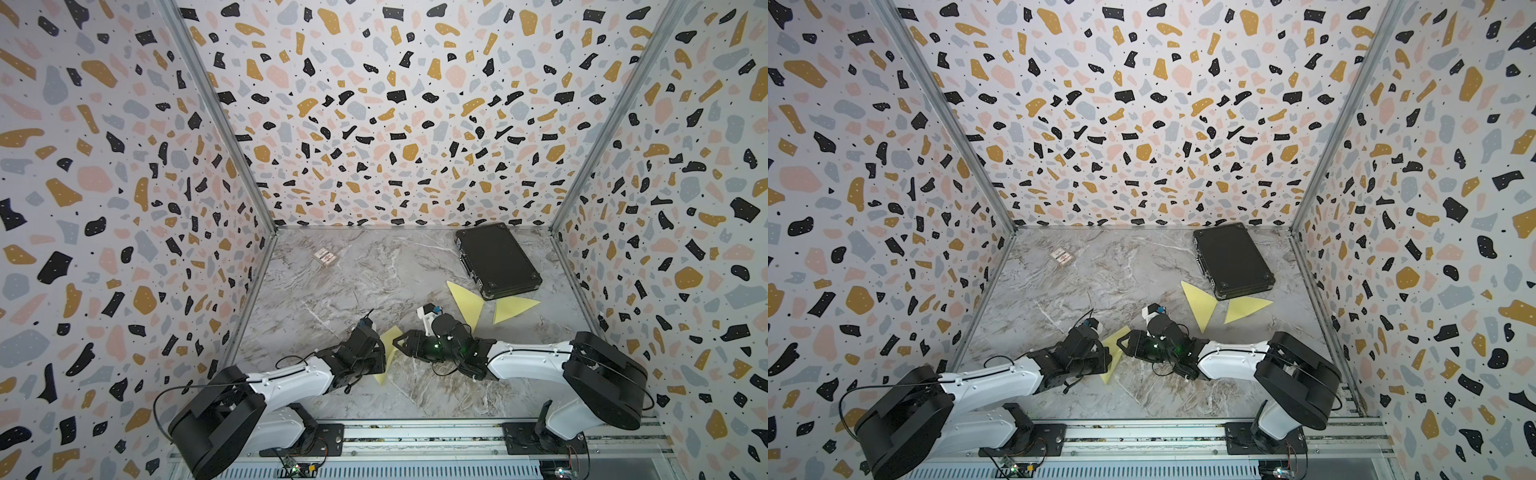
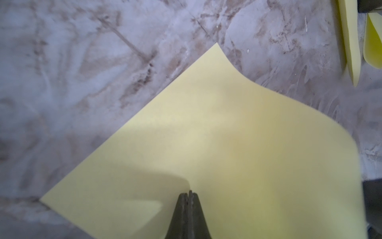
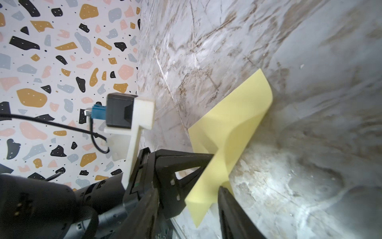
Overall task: Fold the square paper diagonally
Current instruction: Move the paper to the center of the board.
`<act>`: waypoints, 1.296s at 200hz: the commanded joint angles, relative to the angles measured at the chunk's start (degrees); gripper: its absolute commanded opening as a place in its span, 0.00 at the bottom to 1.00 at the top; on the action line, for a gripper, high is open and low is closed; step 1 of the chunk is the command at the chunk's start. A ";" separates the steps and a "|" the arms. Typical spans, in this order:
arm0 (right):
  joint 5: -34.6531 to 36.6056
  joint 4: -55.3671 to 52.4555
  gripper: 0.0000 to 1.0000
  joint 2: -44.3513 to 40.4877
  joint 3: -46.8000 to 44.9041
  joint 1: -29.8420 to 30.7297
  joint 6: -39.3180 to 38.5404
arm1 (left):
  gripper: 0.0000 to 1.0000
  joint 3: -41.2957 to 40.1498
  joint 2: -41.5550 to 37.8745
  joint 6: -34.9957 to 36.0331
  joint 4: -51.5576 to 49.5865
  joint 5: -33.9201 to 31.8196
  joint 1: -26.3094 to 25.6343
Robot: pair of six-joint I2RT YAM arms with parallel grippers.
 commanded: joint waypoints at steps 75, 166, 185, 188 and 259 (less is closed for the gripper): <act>7.04 -15.60 0.57 -2.85 1.63 0.86 -2.34 | 0.00 -1.79 2.13 0.48 -5.30 -0.38 0.16; 9.07 -31.73 0.56 3.29 5.96 0.95 -4.33 | 0.00 -1.97 2.08 0.57 -5.21 -0.21 0.16; 8.62 -31.04 0.56 3.95 5.92 1.17 -3.75 | 0.00 -2.05 2.11 0.58 -5.30 -0.30 0.16; 8.44 -30.86 0.56 4.04 5.92 1.23 -3.58 | 0.00 -2.05 2.08 0.61 -5.30 -0.35 0.16; 4.08 -16.83 0.57 8.32 4.61 1.48 -0.49 | 0.00 -2.05 2.11 0.57 -5.38 -0.48 0.16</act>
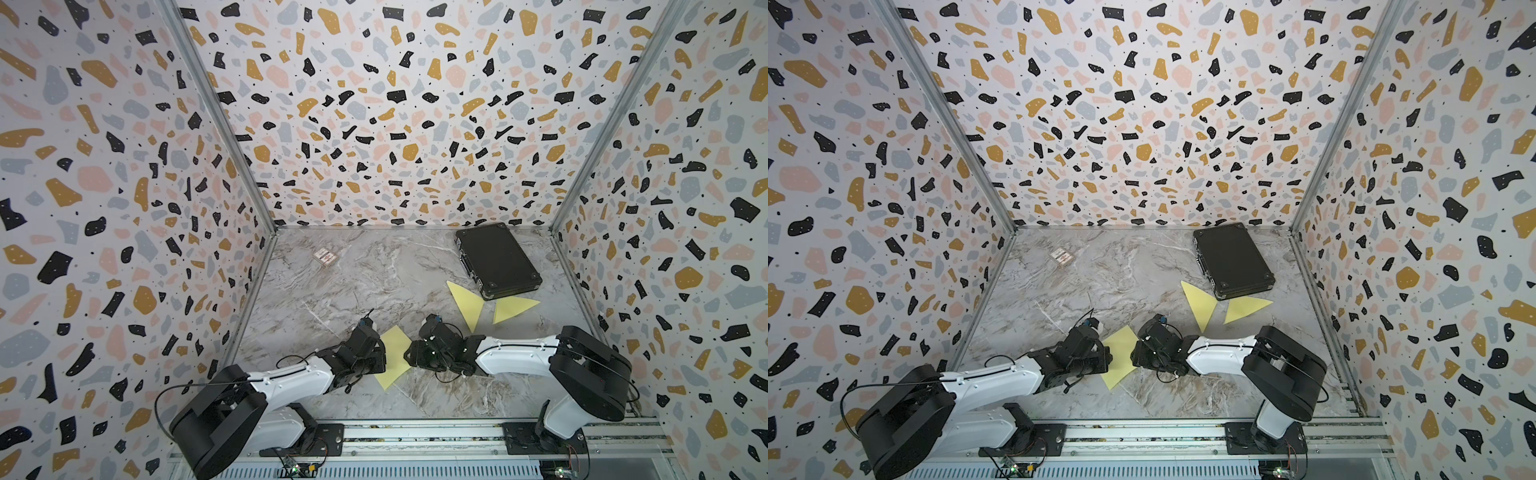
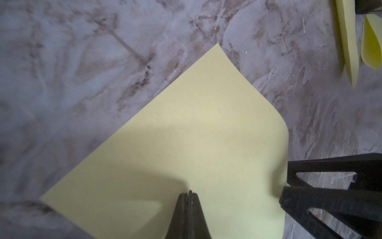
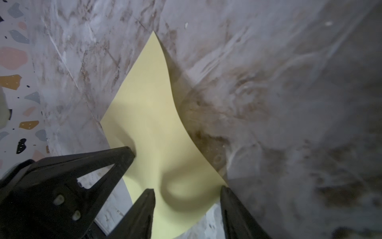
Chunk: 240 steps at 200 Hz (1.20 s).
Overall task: Fold the square paper diagonally
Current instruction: Move the paper to the center of the board.
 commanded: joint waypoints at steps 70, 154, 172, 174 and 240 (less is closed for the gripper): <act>-3.11 25.58 0.60 2.21 -3.00 0.34 4.64 | 0.00 -1.99 1.35 0.57 -6.26 -0.65 0.16; -3.12 32.16 0.53 1.00 -4.83 0.35 5.73 | 0.00 -2.16 0.72 0.56 -6.53 -0.75 0.16; -2.17 29.76 0.53 1.01 -4.69 0.34 5.37 | 0.00 -2.00 0.69 0.62 -6.74 -0.76 0.16; -2.02 29.19 0.53 0.97 -4.65 0.34 5.26 | 0.00 -1.99 0.73 0.66 -6.78 -0.76 0.16; 0.70 16.70 0.62 -0.33 -4.48 0.34 1.81 | 0.00 -1.82 0.80 0.63 -7.05 -0.94 0.16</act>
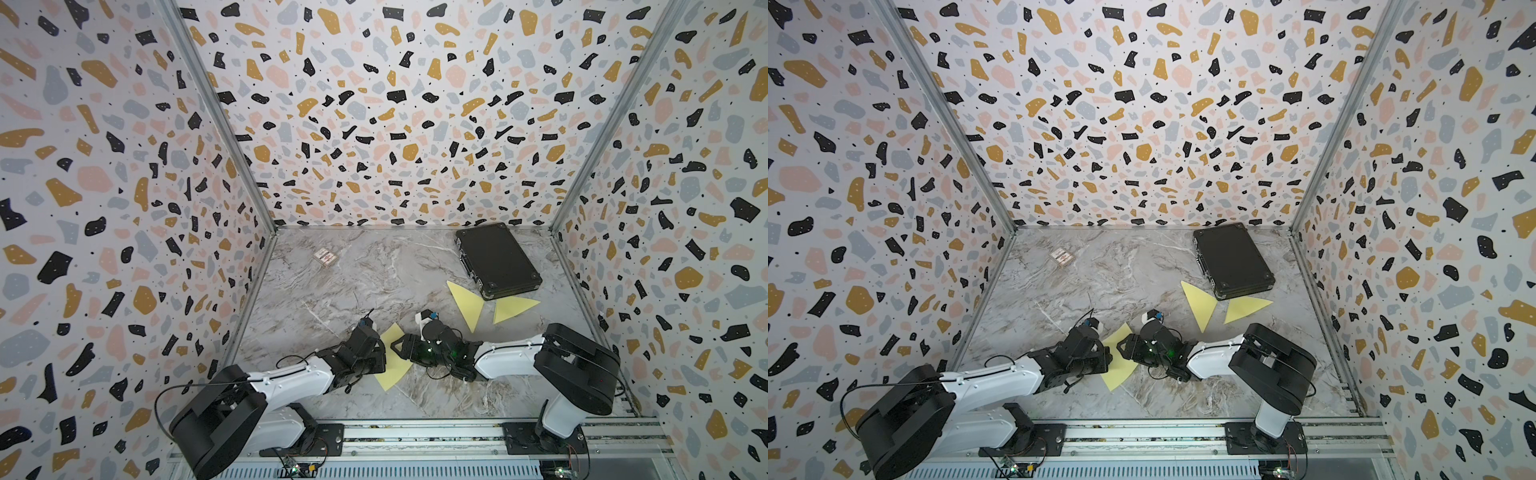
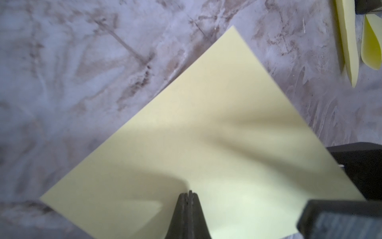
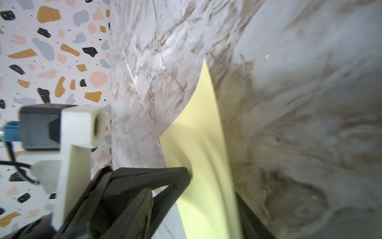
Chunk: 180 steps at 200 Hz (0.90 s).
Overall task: Fold the square paper diagonally
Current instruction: Move the paper to the center of the board.
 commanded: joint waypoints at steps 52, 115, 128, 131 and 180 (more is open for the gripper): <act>3.27 -7.97 0.51 -4.84 -2.36 0.26 -1.71 | 0.00 -1.55 1.36 0.75 -7.21 -0.91 0.16; 5.50 -12.63 0.35 -8.40 -4.59 0.26 -2.32 | 0.00 -1.64 1.36 0.79 -7.18 -1.09 0.16; 5.69 -13.27 0.33 -9.05 -4.81 0.29 -2.40 | 0.00 -1.71 1.48 0.77 -6.99 -1.04 0.16; 5.73 -13.36 0.32 -9.13 -4.82 0.26 -2.45 | 0.00 -1.68 1.54 0.73 -6.99 -1.04 0.16; 4.94 -12.04 0.19 -8.53 -4.98 0.26 -2.23 | 0.00 -1.64 1.95 0.81 -6.99 -0.93 0.16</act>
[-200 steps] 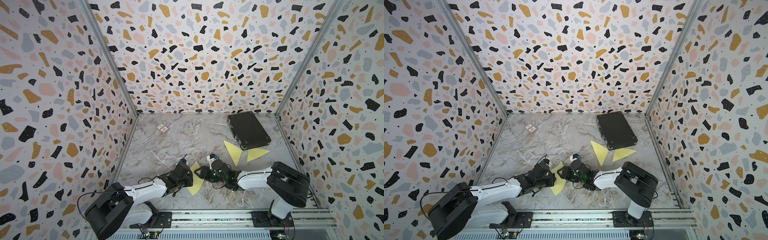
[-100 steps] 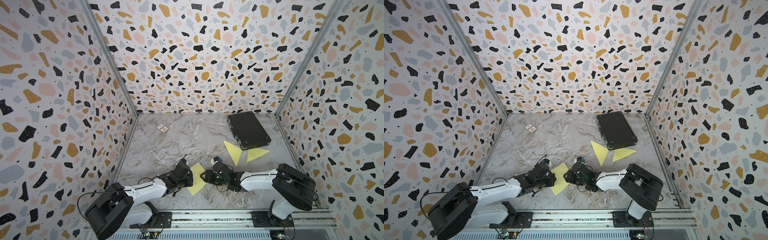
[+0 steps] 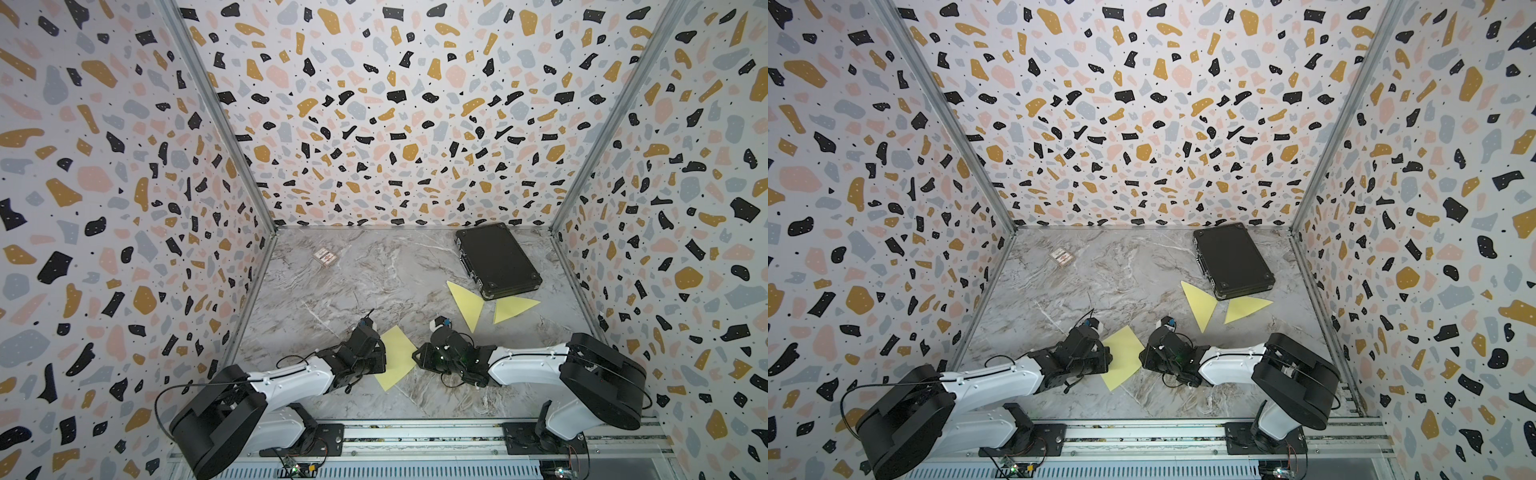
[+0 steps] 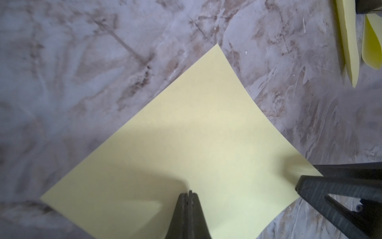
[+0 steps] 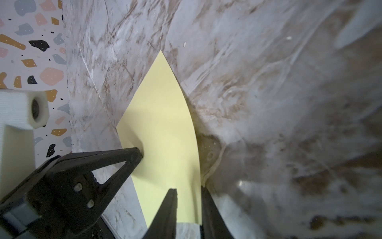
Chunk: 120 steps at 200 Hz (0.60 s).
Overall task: Fold the square paper diagonally
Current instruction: Move the paper to the center of the board.
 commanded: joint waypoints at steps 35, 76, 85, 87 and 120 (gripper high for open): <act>1.64 -3.72 0.16 -1.87 -0.03 0.26 -1.47 | 0.00 -1.72 1.38 0.81 -7.16 -0.69 0.16; 1.79 -12.15 0.00 -3.62 3.07 0.12 -6.18 | 0.00 -1.12 0.02 1.43 -6.66 3.32 0.17; 1.74 -16.10 0.00 -4.00 4.80 0.08 -8.46 | 0.00 -0.89 -0.90 1.55 -6.40 5.23 0.16; 1.77 -17.02 0.00 -4.13 5.20 0.08 -9.01 | 0.00 -0.81 -1.09 1.60 -6.38 5.62 0.16; 4.76 -31.49 0.00 -7.93 9.08 -0.01 -17.71 | 0.00 0.29 -5.99 1.91 -7.25 9.95 -0.65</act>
